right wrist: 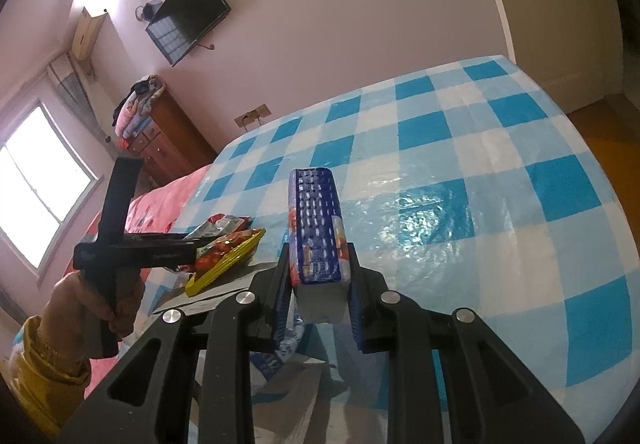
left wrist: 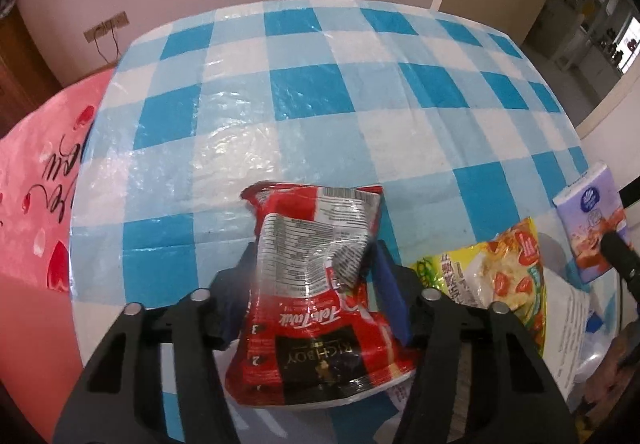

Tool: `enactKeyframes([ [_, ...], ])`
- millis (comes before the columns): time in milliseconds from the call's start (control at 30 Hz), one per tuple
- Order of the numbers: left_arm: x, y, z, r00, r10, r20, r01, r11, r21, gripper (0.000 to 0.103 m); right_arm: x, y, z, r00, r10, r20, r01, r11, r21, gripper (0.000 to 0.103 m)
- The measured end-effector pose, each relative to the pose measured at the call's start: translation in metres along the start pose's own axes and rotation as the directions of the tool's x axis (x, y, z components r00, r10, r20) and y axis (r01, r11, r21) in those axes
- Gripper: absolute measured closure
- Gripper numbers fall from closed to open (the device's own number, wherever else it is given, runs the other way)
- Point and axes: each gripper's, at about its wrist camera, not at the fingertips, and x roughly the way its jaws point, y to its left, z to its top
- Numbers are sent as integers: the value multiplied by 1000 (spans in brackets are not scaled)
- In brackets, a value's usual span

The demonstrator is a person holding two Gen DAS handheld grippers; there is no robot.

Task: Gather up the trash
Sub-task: 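Lift the red snack bag and blue tissue pack off the table, then carry both items over the orange bucket and open both tools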

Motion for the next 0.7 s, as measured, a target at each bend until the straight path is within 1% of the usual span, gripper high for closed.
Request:
enactKeyframes([
  [167,-8,9,-8,999,-14,48,17,999,-51,59,-2,9,2,1000,18,4,-17,1000,-14,77],
  [267,-13,14,-15,997,-15,71,21,997,-77,60,-4,16,4,1000,22,8,-22,999,-23,77],
  [367,-21,21,-24,994,-32,105,43,993,-110,61,-4,22,6,999,35,1,-35,999,-23,77],
  [467,-35,28,-33,988,-51,147,71,989,-133,61,-3,27,7,998,57,-7,-57,998,-9,77],
  [567,-55,32,-43,980,-50,195,79,986,-145,61,-1,35,9,996,81,-21,-81,997,1,77],
  [700,-90,35,-57,963,-51,266,95,983,-155,61,0,53,11,992,121,-36,-121,993,4,77],
])
